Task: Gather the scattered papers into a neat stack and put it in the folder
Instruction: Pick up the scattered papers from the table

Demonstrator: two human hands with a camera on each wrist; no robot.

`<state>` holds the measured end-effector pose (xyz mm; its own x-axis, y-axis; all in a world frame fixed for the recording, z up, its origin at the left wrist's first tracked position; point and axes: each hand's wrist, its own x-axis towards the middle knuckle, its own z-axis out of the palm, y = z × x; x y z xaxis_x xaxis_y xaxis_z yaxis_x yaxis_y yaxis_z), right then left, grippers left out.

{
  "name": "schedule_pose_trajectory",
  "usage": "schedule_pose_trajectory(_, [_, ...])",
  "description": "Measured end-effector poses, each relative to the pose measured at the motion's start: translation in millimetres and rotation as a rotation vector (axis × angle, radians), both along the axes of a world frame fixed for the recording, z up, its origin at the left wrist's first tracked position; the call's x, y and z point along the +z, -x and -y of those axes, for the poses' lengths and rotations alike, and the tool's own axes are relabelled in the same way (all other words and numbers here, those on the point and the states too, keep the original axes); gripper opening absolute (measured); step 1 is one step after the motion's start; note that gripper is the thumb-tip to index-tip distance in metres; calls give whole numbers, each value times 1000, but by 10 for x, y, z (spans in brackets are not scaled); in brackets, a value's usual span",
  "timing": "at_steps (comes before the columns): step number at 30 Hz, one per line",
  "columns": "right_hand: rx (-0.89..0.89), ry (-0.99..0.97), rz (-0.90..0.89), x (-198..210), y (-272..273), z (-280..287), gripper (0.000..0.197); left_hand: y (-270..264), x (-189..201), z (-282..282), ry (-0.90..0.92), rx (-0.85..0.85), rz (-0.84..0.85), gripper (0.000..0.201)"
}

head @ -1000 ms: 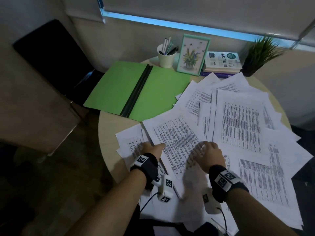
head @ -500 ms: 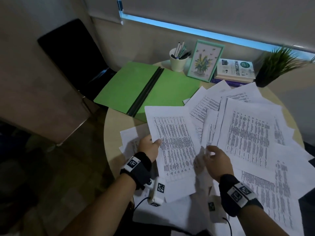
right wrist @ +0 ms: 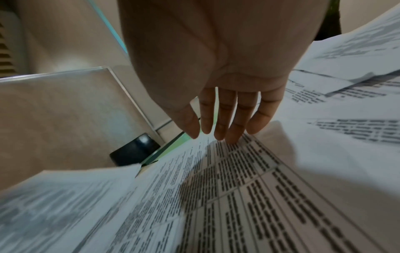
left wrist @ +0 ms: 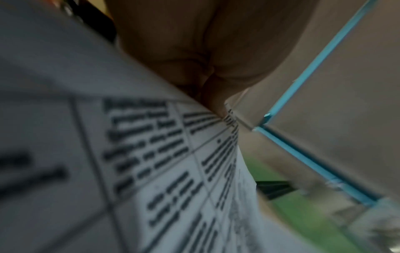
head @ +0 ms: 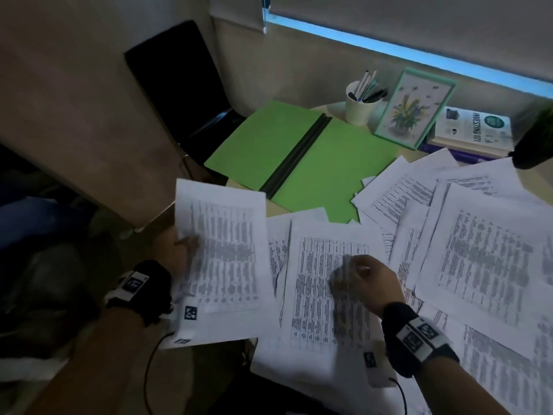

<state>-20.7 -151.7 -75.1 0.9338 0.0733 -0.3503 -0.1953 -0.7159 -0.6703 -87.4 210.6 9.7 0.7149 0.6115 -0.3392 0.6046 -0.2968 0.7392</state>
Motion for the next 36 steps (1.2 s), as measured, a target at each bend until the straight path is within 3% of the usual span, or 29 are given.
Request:
schedule_pose_trajectory(6, [97, 62, 1, 0, 2, -131, 26, 319, -442, -393, -6, 133, -260, 40])
schedule_pose_trajectory(11, [74, 209, 84, 13, -43, -199, 34, 330, -577, -407, 40, 178, -247, 41])
schedule_pose_trajectory(14, [-161, 419, 116, 27, -31, -197, 59, 286, -618, -370, 99, 200, -234, 40])
schedule_pose_trajectory(17, [-361, 401, -53, 72, -6, -181, 88, 218, -691, -326, 115, 192, -204, 42])
schedule_pose_trajectory(19, [-339, 433, -153, 81, 45, -175, 110, 186, -761, -308, 118, 185, -204, 43])
schedule_pose_trajectory(21, [-286, 492, -189, 56, 69, -165, 118, 185, -805, -278, 131, 189, -218, 42])
schedule_pose_trajectory(23, [-318, 448, -211, 55, 34, -153, 102, 190, -818, -250, 128, 190, -233, 42])
schedule_pose_trajectory(26, [-292, 432, -135, 66, -40, -91, 42, 192, -810, -247, 118, 184, -225, 43])
schedule_pose_trajectory(28, [-279, 385, -65, 93, -76, -19, 21, 202, -803, -268, 109, 173, -221, 41])
schedule_pose_trajectory(32, [-295, 49, -24, 329, -200, 155, 26, 218, -787, -300, 127, 194, -195, 42])
schedule_pose_trajectory(36, [-257, -129, 36, 587, -456, 355, 36, 206, -776, -277, 148, 203, -166, 45])
